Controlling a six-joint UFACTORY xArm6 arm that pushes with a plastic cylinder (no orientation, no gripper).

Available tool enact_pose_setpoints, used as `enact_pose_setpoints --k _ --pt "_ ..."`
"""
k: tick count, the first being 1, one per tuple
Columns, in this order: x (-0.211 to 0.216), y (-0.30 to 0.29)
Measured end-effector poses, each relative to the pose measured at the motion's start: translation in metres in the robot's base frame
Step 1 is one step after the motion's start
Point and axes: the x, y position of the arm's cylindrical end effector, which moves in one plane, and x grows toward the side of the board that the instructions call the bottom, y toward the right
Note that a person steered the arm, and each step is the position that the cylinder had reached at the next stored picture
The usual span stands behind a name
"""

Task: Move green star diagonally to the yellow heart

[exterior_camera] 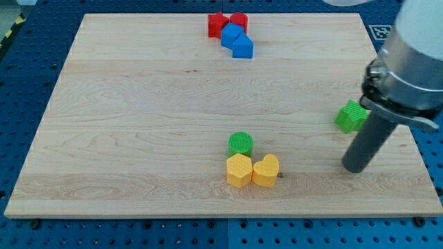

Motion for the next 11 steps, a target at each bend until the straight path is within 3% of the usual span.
enact_pose_setpoints --k 5,11 --pt "0.000 0.063" --pt "-0.124 0.046"
